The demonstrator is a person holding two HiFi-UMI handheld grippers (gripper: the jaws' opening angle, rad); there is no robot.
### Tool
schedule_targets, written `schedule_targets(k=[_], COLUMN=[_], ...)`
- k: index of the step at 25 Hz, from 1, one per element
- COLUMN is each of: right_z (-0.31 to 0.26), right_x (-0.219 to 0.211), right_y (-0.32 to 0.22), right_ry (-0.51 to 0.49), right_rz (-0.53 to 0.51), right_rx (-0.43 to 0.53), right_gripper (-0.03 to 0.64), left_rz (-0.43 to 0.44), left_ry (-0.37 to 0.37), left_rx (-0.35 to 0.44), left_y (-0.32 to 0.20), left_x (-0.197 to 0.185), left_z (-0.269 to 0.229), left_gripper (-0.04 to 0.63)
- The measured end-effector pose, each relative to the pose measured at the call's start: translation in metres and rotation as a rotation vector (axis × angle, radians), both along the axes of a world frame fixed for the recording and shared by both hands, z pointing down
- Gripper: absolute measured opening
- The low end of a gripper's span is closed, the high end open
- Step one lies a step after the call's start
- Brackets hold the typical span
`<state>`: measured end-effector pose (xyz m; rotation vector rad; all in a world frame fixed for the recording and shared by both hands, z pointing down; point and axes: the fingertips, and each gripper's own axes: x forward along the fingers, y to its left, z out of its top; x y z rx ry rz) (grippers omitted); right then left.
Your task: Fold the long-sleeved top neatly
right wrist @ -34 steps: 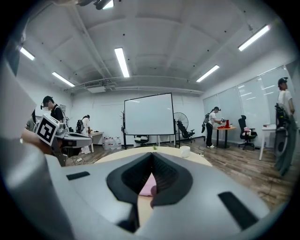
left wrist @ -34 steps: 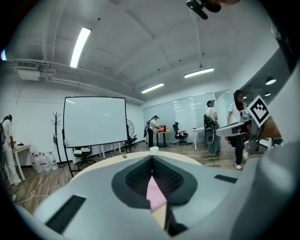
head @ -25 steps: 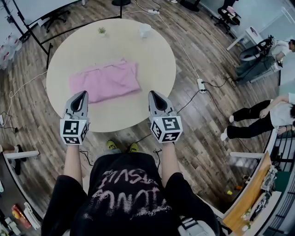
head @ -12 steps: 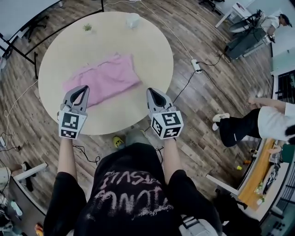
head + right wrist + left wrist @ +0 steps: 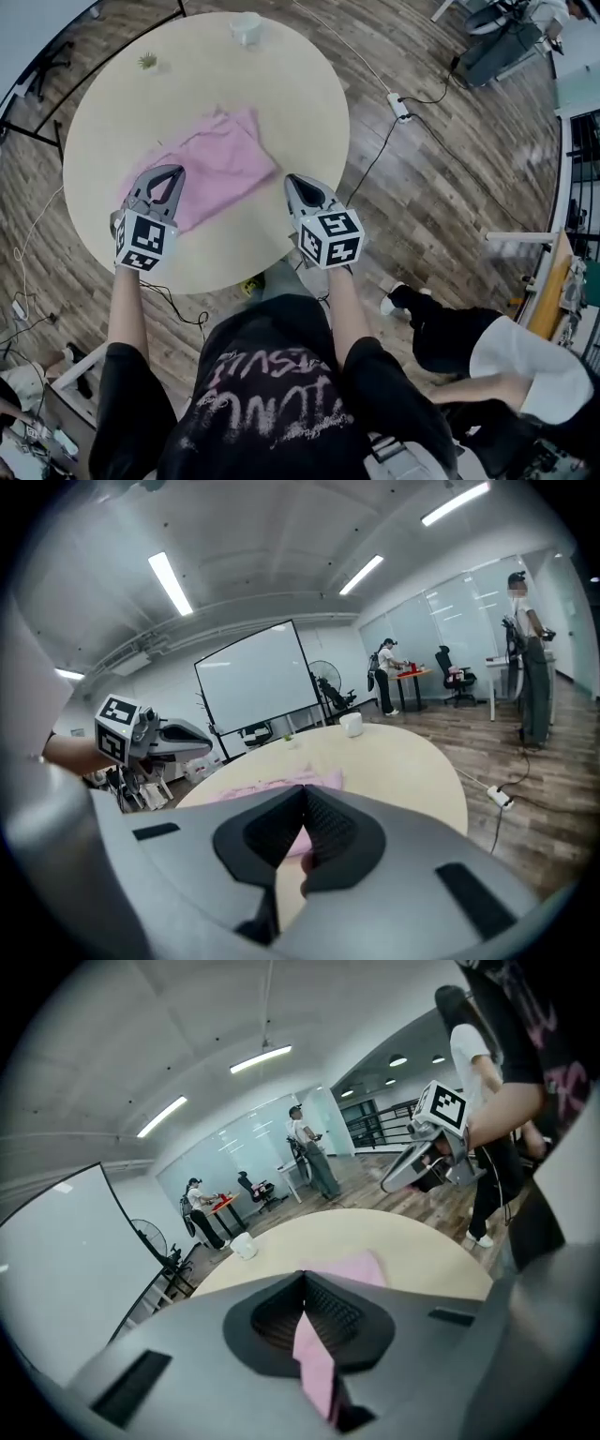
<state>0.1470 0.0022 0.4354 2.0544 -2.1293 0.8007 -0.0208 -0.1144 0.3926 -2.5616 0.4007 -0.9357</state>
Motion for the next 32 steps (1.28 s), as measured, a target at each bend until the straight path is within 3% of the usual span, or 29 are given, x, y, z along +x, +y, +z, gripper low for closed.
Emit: schedule_targets(k=[5,18,23,25,27,32], right_z=[0.034,0.114,0.127,0.133,0.137,0.147], right_x=[0.009,0.009,0.011,0.009,0.008,0.006], right_y=[-0.031,-0.077,-0.084,-0.086,-0.088,-0.091], right_ry=[-0.071,-0.22,-0.257,-0.261,-0.262,-0.247], right_rz=[0.001,-0.051,-0.06,-0.078,-0.093,-0.135], right_rx=[-0.066,-0.25,-0.294,-0.314,-0.327,-0.37], right_gripper=[0.028,0.201,0.236,0.249,0.25,0.259], left_rz=[0.075,0.382,0.436,0.417,0.391,0.322], left_ry=[-0.07,-0.302,-0.33,-0.338,-0.35,-0.342], left_rx=[0.015,0.016,-0.106,-0.158,-0.209,-0.333], left_y=[-0.035,-0.111,-0.122,-0.131,-0.139,-0.159], left_x=[0.033,0.109,0.133,0.133,0.131,0.127], left_z=[0.02,0.079,0.11,0.128,0.146,0.174], left_gripper=[0.012,0.012,0.029,0.053,0.13,0.186])
